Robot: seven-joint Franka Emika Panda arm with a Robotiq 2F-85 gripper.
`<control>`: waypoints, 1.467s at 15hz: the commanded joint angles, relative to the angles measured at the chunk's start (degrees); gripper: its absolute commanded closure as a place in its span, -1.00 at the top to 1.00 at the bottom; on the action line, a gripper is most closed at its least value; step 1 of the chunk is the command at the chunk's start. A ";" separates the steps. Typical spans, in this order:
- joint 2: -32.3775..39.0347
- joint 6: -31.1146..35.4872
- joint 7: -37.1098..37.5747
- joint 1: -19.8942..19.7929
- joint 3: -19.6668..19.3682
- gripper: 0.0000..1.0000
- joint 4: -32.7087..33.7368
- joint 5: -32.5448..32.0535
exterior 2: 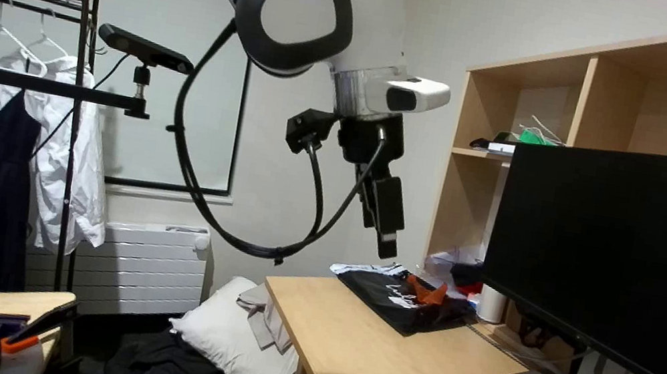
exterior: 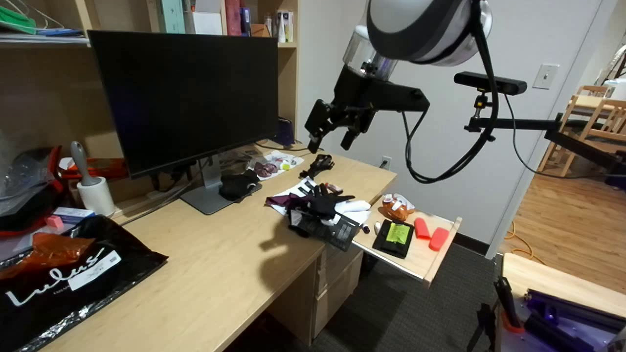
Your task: Move the green packet and black bag from the sliding tray to the left side of the table
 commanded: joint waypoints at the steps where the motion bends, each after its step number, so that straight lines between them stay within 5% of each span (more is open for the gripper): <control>1: 6.04 5.73 3.90 -5.01 -2.69 1.00 0.02 -0.54; 9: 21.31 15.32 13.36 -11.69 -10.76 1.00 2.50 1.14; 12: 21.80 19.00 15.13 -12.38 -8.49 1.00 1.59 9.98; 13: 21.47 16.43 13.69 -11.47 -11.25 1.00 1.40 4.93; 17: 21.91 17.75 14.76 -11.29 -9.72 1.00 1.65 8.40; 22: 27.00 1.06 19.24 -10.83 -12.40 1.00 7.10 4.85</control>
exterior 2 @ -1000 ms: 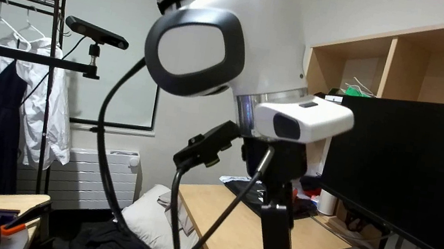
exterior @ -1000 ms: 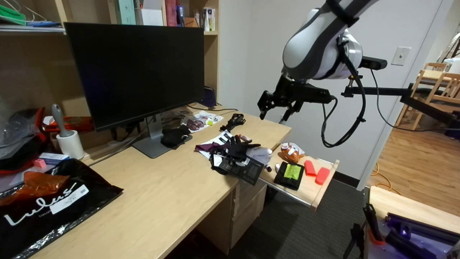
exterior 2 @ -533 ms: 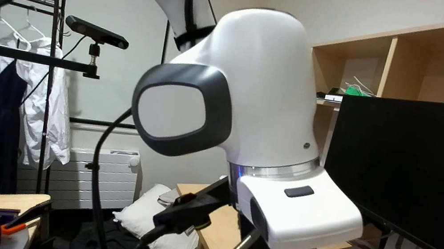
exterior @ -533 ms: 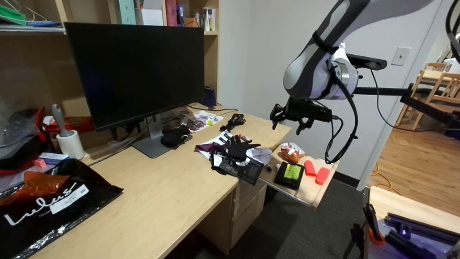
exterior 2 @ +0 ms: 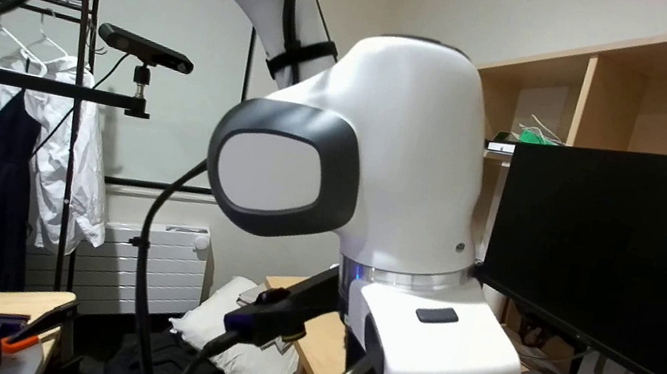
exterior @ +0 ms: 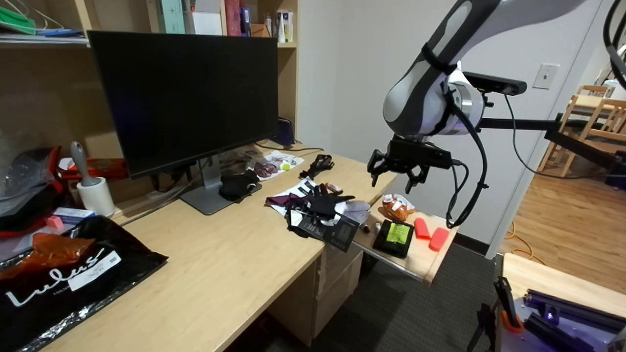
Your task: Move the green packet and black bag from the sliding tray to the left side of the table
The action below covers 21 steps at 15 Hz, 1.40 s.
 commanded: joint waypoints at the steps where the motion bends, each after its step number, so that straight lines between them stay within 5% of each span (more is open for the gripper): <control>1: 6.03 -11.89 3.40 -0.74 -1.34 1.00 6.59 -0.94; 5: 12.97 -17.81 8.76 -1.39 -3.14 1.00 13.23 0.01; 9: 19.83 -17.01 13.50 -1.75 -4.03 1.00 17.63 1.65; 21: 35.73 0.03 19.35 -3.73 -1.52 1.00 23.58 9.57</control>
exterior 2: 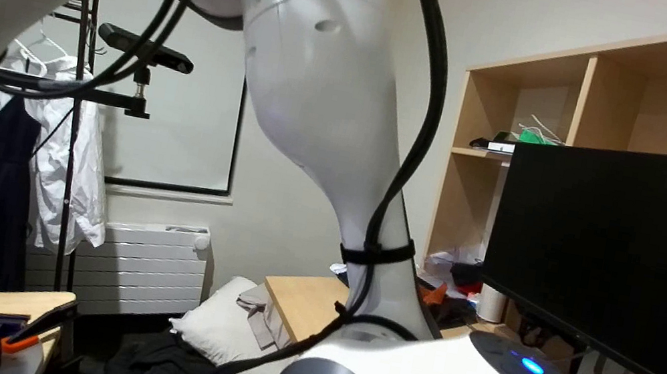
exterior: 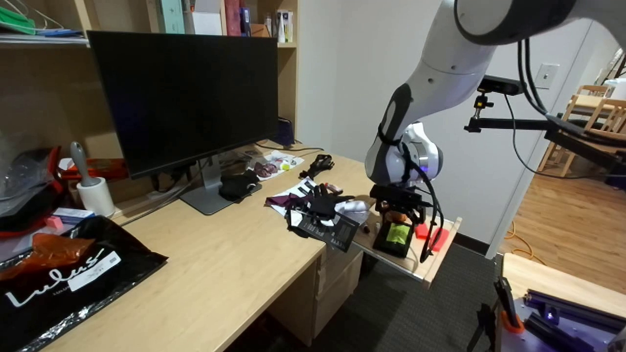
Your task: Move the green packet and black bag from the sliding tray to the left side of the table
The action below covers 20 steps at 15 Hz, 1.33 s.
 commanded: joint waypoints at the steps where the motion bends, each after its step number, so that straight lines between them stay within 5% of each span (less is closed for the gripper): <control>1: 3.61 6.96 -0.11 -2.28 2.19 1.00 1.81 2.86; 8: 7.50 15.99 -2.51 -7.29 7.31 1.00 2.96 5.07; 9: 7.83 16.84 -2.80 -8.10 8.16 0.60 3.12 5.05; 20: 6.20 19.01 -4.93 -11.95 11.61 -0.80 1.54 4.69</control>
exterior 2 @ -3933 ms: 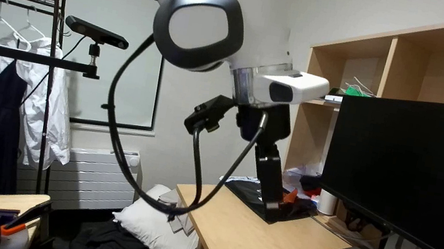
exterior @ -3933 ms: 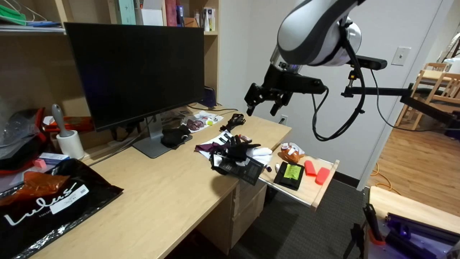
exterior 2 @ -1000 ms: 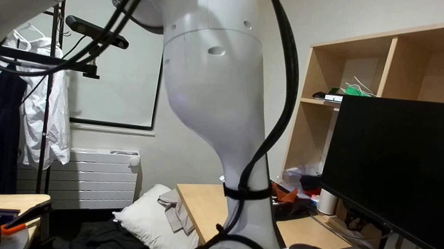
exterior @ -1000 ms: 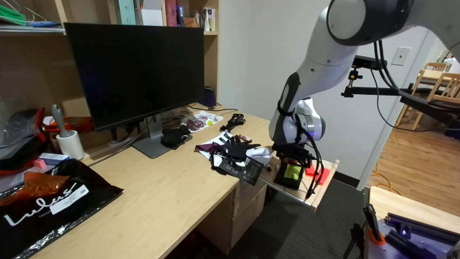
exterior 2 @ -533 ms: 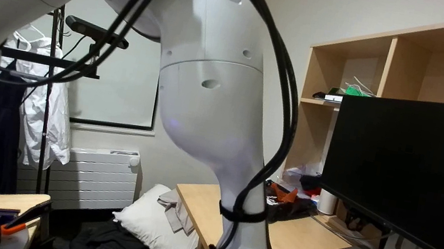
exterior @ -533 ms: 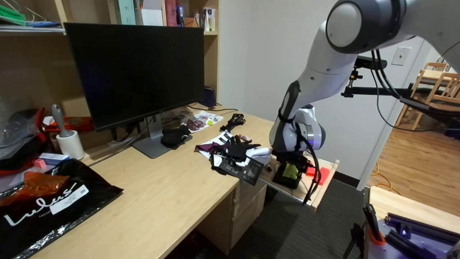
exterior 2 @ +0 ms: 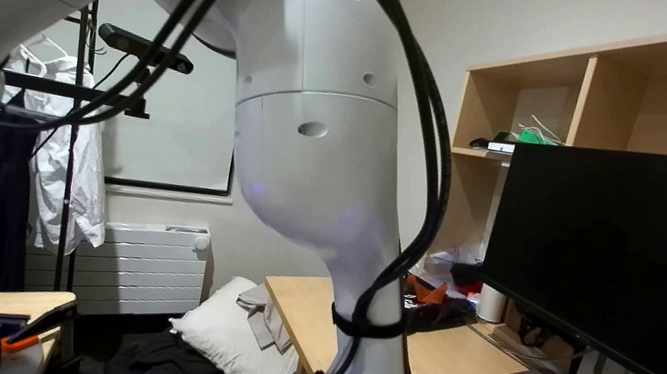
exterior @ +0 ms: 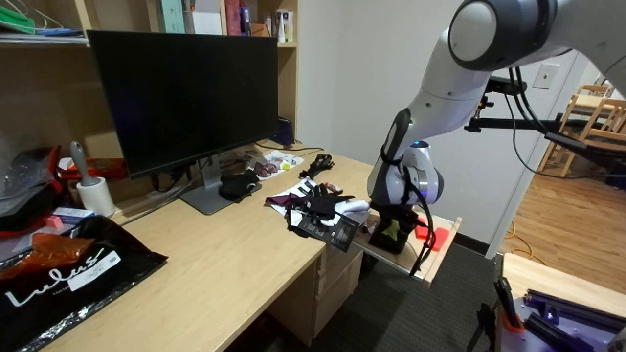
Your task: Move the green packet and black bag from the sliding tray to the left side of the table
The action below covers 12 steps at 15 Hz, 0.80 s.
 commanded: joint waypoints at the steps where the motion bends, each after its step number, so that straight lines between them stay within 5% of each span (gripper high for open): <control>1: -1.94 0.21 -4.06 -1.98 1.93 -0.76 -1.81 1.54; 12: -22.11 -7.11 -15.12 -5.22 2.34 -0.74 -15.28 2.07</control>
